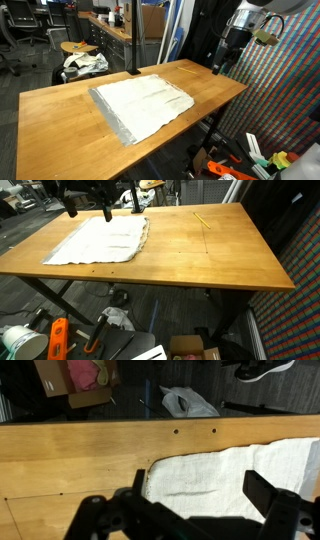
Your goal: Fold the white towel on the table in half.
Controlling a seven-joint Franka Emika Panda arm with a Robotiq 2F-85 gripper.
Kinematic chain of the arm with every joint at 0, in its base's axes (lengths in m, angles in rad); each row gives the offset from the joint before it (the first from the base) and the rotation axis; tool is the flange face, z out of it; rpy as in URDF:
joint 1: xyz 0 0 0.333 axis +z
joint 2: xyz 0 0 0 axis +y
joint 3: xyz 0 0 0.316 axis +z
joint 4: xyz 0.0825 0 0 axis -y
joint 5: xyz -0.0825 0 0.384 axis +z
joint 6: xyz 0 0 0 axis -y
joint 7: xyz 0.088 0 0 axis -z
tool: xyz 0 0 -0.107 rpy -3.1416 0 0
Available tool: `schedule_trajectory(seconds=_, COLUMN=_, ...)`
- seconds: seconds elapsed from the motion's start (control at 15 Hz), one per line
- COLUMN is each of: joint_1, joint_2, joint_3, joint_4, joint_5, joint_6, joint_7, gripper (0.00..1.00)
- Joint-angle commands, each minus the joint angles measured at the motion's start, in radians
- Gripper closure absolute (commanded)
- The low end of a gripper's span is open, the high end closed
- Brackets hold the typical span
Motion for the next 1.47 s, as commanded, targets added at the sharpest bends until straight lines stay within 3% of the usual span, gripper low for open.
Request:
schedule_trajectory(seconds=0.0, joint_1=-0.006, joint_2=0.093, joint_3=0.111, joint_4=0.092, joint_5=0.007, joint_6=-0.03, joint_7=0.163, gripper=0.0)
schedule_trajectory(seconds=0.33, joint_1=0.018, joint_2=0.282, joint_3=0.178, joint_4=0.259, joint_5=0.038, joint_6=-0.059, joint_7=0.261, gripper=0.0)
schedule_trajectory(seconds=0.87, joint_1=-0.011, joint_2=0.627, joint_3=0.175, joint_4=0.466, joint_5=0.098, joint_6=-0.012, joint_7=0.187, gripper=0.0)
schedule_trajectory(seconds=1.07, joint_1=-0.038, joint_2=0.7, joint_3=0.178, joint_4=0.47, joint_5=0.129, joint_6=0.058, joint_7=0.144, gripper=0.0)
schedule_trajectory(seconds=1.4, joint_1=-0.09, joint_2=0.771, joint_3=0.18, joint_4=0.417, joint_5=0.17, joint_6=0.269, joint_7=0.111, gripper=0.0)
